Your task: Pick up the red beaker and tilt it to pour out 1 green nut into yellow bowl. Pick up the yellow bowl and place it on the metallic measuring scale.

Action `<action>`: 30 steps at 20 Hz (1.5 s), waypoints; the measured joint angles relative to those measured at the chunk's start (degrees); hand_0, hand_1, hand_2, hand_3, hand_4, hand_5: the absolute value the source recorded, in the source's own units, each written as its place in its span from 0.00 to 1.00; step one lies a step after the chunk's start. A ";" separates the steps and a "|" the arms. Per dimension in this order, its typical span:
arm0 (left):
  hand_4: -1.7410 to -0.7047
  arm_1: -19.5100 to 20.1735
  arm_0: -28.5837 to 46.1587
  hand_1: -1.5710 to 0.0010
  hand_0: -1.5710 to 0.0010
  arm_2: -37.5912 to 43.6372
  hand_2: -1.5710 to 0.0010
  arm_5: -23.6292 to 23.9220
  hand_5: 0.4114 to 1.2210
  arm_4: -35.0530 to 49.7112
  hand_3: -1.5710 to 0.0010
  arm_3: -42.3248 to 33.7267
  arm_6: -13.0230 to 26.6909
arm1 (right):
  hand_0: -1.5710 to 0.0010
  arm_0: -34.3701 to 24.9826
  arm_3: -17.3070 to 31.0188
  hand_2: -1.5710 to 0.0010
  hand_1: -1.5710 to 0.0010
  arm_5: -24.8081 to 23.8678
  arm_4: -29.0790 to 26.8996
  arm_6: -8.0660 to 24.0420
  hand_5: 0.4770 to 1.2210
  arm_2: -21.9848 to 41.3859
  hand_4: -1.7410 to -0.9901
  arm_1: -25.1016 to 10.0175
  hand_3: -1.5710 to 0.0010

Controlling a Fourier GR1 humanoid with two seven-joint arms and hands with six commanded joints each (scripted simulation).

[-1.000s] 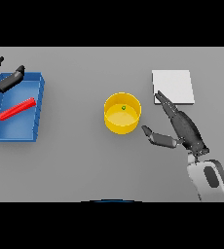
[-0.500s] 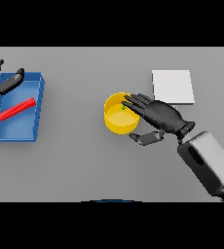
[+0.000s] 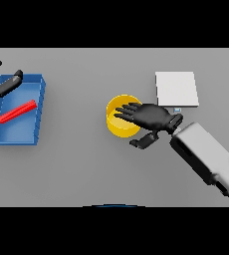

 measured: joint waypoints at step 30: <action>0.93 0.47 0.05 1.00 1.00 -0.54 1.00 -0.54 0.36 -0.70 1.00 0.16 -1.03 | 0.02 -7.75 4.98 0.08 0.02 8.62 -1.63 0.53 0.99 2.35 0.01 0.96 0.26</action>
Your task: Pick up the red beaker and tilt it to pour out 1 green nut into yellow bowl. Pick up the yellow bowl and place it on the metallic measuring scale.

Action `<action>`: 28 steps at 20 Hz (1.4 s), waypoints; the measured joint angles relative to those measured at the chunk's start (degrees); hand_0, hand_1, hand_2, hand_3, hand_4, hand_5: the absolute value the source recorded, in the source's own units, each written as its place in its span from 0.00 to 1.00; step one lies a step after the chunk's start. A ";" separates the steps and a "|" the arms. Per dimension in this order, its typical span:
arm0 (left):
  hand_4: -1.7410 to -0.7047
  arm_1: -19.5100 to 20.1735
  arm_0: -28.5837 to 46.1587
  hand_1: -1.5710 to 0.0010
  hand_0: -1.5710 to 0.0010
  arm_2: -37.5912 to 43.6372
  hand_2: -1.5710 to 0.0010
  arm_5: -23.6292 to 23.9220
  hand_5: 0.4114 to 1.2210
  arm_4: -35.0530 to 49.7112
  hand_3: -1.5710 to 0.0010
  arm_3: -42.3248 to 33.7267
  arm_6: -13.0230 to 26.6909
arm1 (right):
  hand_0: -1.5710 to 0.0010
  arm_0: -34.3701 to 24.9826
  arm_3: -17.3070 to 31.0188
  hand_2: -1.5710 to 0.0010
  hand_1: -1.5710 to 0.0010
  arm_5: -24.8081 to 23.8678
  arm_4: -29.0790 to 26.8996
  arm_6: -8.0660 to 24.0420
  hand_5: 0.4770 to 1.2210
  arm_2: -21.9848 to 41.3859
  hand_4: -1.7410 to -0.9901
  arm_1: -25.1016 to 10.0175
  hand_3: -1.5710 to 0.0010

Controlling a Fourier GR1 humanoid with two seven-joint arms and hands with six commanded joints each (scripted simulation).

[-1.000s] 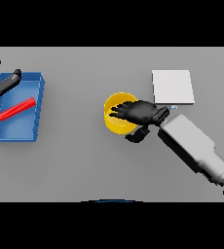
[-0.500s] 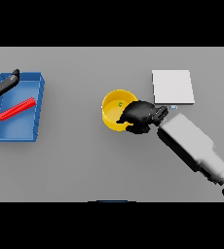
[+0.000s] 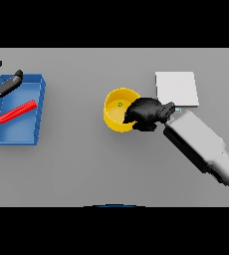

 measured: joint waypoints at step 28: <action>0.85 0.00 1.20 1.00 1.00 1.37 1.00 -0.05 0.45 2.90 1.00 -4.99 6.72 | 0.00 -4.79 12.79 0.05 0.00 -9.86 -0.69 6.49 1.00 -12.57 0.00 -9.65 0.25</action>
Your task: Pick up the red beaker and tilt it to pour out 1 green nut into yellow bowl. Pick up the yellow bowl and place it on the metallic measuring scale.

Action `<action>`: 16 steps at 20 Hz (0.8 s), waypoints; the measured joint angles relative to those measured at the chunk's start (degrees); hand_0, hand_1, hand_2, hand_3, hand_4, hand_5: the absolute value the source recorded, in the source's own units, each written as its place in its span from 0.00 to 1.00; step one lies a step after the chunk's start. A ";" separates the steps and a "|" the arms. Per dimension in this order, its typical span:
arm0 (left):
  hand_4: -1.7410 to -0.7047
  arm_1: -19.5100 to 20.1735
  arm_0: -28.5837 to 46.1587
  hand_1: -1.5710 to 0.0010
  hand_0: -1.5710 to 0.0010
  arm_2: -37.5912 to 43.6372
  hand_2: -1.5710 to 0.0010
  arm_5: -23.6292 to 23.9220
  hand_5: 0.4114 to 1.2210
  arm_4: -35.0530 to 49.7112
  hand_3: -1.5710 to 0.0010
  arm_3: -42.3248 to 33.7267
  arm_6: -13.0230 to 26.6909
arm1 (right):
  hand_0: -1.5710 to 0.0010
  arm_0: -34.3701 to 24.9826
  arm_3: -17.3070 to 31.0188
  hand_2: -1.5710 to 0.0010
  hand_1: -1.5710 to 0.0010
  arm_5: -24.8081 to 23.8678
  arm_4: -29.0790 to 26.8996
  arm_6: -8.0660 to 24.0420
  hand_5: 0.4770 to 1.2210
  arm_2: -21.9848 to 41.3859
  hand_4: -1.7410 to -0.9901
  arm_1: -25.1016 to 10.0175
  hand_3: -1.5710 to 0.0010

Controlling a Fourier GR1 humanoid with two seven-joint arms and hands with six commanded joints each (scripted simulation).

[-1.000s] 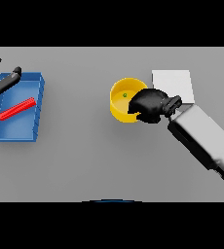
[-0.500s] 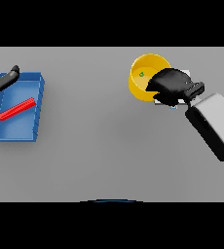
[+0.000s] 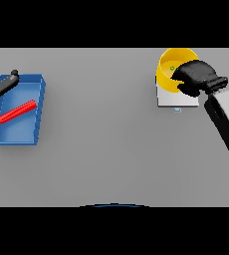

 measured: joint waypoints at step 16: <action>0.87 0.28 -1.42 1.00 1.00 -0.51 1.00 -0.78 0.45 -0.82 1.00 2.02 -0.34 | 0.01 -1.18 12.75 0.15 0.09 -4.17 -0.33 -1.89 1.00 -0.68 0.08 2.78 0.29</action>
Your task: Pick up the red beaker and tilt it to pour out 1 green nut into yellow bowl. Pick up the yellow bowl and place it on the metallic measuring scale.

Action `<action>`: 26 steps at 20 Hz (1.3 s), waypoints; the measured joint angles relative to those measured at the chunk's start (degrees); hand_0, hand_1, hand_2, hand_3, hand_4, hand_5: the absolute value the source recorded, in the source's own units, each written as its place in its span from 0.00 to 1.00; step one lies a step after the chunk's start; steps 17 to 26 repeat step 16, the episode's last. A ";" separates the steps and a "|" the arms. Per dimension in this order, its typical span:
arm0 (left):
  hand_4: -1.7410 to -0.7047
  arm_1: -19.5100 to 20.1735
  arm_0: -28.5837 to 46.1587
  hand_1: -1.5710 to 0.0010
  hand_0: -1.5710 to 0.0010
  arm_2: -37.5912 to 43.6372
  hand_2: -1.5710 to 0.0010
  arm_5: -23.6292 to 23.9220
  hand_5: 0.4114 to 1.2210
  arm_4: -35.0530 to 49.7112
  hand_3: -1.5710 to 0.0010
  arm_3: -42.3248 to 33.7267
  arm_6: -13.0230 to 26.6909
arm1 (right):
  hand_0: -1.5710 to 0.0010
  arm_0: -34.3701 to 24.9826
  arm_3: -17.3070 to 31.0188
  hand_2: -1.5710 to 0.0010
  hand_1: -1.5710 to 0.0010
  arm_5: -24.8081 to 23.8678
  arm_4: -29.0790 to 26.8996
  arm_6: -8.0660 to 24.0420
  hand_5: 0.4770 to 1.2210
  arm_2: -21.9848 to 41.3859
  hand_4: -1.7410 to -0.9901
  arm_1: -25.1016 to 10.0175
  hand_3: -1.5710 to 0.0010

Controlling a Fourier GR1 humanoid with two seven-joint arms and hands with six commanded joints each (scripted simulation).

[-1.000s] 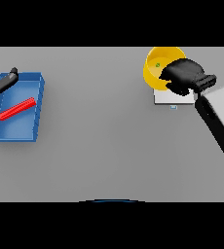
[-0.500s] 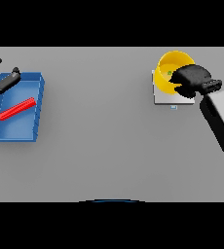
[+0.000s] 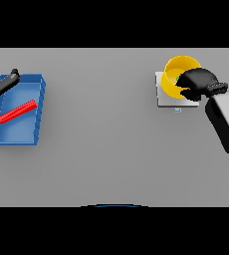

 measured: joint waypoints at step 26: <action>0.88 -0.33 0.50 1.00 1.00 -0.10 1.00 -0.14 0.43 0.57 1.00 -1.24 0.59 | 0.96 -0.04 0.86 0.97 0.96 4.90 -1.44 1.91 0.41 -0.39 0.47 0.43 0.97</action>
